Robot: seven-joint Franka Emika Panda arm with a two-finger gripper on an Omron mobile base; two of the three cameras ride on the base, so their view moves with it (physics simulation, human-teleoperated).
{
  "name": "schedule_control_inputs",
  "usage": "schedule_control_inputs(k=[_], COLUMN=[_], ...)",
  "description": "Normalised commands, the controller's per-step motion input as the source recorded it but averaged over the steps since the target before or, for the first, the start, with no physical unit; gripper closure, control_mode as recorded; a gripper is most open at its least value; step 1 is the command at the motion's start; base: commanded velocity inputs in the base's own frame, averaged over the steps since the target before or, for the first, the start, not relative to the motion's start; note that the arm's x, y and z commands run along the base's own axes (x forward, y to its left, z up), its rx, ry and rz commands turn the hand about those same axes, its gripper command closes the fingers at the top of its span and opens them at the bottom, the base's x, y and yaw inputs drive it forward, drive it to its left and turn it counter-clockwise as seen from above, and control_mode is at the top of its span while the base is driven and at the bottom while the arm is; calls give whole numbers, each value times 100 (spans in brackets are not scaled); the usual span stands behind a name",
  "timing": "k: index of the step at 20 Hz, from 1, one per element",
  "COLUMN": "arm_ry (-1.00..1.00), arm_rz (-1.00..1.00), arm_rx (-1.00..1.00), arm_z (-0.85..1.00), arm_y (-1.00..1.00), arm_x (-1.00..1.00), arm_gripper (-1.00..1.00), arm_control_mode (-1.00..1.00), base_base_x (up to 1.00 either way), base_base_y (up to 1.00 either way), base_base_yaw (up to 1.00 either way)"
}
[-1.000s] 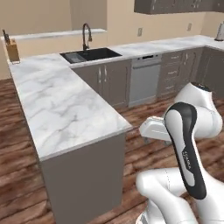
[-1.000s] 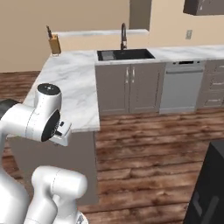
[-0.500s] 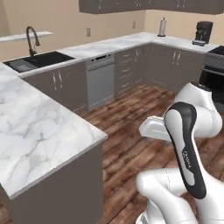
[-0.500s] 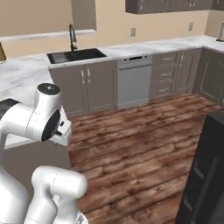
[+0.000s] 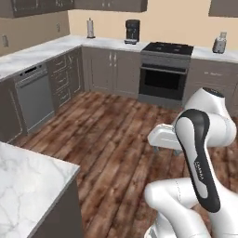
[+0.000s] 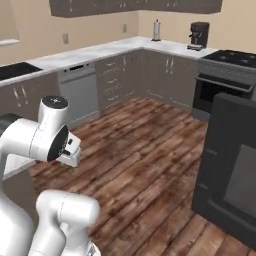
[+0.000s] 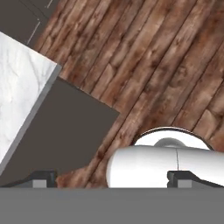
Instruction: Place the sponge inside the microwave to prepare for sanitizing.
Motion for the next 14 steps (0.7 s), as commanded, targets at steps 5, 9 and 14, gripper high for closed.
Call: schedule_control_inputs(k=[5,9,14], arm_ry=[0,0,0], arm_rz=[0,0,0], arm_rx=[0,0,0], arm_z=[0,0,0], arm_y=[0,0,0], arm_x=[0,0,0], arm_gripper=[-100,-100,-100], arm_control_mode=[100,100,100], base_base_x=[42,61,72], base_base_y=[7,7,9], base_base_yaw=[-56,-27,-20])
